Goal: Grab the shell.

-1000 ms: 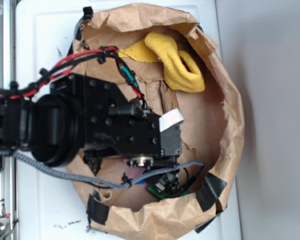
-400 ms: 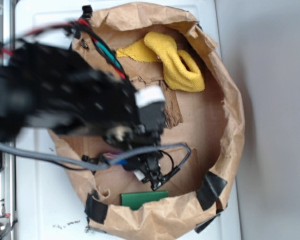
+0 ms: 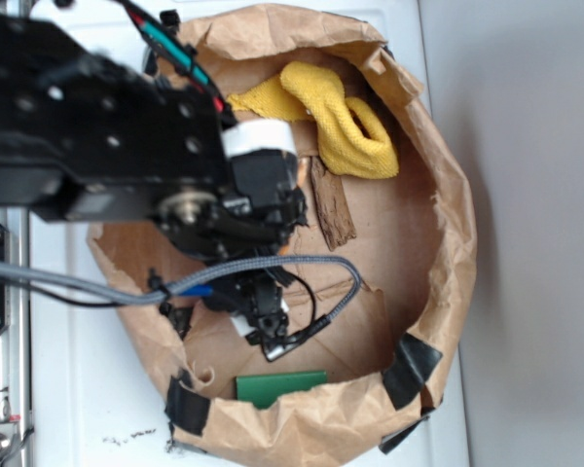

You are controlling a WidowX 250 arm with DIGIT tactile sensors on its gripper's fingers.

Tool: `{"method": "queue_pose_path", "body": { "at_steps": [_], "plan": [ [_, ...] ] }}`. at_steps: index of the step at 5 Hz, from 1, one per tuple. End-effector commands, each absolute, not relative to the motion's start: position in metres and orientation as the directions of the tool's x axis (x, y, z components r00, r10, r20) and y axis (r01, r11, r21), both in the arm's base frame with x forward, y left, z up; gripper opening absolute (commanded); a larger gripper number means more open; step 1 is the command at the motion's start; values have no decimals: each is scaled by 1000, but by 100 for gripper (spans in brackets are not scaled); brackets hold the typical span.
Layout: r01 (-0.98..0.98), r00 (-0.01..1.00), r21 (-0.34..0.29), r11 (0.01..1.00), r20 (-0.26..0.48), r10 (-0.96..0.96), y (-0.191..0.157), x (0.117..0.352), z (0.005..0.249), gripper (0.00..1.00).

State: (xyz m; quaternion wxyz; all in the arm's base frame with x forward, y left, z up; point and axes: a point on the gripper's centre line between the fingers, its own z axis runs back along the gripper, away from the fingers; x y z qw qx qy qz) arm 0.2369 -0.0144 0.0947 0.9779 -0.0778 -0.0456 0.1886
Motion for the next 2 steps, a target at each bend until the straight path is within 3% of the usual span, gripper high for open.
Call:
{"method": "queue_pose_path", "body": {
  "at_steps": [1,2],
  "plan": [
    [-333,928,7,943,176,327,25,234,157,0],
    [-337,924,70,939,214,316,30,231,175,0]
  ]
}}
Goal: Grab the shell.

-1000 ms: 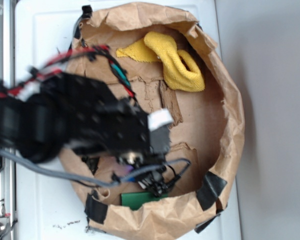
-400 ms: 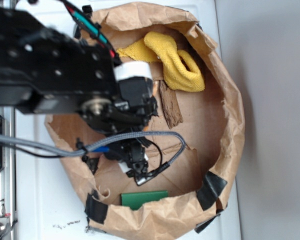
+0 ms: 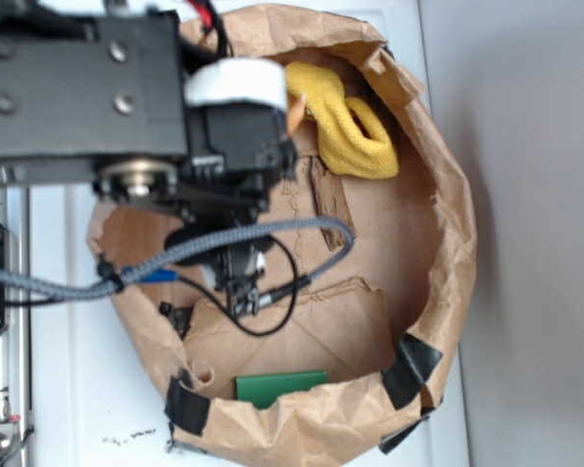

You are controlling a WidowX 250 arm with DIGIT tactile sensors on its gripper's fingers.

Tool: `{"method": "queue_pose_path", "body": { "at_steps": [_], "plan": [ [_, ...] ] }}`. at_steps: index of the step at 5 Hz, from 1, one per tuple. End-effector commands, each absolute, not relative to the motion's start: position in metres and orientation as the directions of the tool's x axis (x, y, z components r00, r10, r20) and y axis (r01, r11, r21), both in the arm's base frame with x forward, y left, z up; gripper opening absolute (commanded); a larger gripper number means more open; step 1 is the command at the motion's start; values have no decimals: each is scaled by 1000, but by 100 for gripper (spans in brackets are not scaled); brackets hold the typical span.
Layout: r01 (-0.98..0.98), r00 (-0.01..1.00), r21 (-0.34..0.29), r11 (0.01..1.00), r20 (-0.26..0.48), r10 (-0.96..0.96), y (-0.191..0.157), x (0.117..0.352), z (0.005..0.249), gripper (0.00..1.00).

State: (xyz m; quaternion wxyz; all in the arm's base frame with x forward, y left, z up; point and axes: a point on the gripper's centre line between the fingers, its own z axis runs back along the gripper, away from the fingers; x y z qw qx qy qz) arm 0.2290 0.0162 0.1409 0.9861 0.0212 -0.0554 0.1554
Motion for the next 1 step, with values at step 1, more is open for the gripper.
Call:
{"method": "queue_pose_path", "body": {
  "at_steps": [1],
  "plan": [
    [-263,944,109,959,234,232,26,225,179,0]
  ]
}}
